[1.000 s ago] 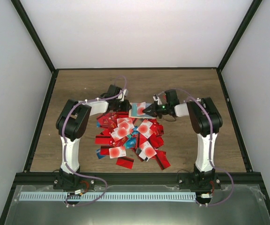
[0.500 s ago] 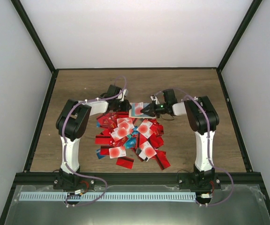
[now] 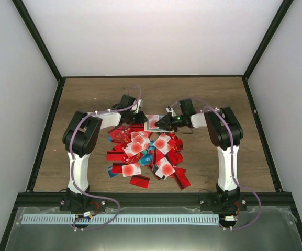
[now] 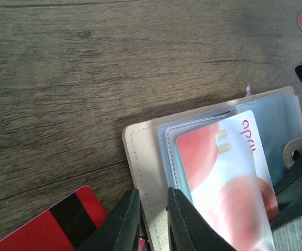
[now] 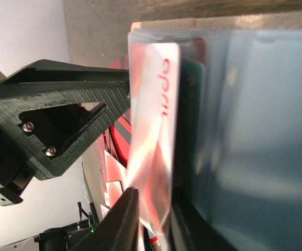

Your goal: Put the credit cards into the card holder

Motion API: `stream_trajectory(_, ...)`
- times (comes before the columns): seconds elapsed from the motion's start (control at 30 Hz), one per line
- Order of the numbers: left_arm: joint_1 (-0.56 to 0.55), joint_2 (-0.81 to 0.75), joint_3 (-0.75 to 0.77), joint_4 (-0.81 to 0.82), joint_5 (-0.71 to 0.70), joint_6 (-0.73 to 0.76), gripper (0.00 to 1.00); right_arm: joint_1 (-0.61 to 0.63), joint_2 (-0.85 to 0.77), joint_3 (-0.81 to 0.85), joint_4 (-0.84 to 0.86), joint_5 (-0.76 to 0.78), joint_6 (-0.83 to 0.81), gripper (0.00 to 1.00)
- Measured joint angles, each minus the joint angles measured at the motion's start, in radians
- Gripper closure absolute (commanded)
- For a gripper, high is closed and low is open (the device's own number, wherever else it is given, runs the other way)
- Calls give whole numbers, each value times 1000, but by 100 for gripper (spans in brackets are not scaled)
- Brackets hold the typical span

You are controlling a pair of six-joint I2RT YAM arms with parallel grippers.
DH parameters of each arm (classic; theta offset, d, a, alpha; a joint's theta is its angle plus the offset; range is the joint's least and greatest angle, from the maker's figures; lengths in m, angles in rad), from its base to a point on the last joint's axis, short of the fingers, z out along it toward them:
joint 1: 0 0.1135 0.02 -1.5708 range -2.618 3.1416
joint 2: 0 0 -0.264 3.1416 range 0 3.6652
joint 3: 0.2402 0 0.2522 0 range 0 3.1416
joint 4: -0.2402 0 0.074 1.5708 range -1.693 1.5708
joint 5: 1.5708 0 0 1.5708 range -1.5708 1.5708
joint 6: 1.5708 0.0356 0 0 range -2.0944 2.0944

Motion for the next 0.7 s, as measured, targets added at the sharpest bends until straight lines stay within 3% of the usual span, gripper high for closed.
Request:
stream_trajectory(0.33, 0, 1, 0, 1, 0, 0, 83, 5, -47, 48, -187, 82, -120, 61)
stream_trajectory(0.7, 0, 3, 2, 1, 6, 0, 83, 8, -51, 134, -344, 185, -204, 55)
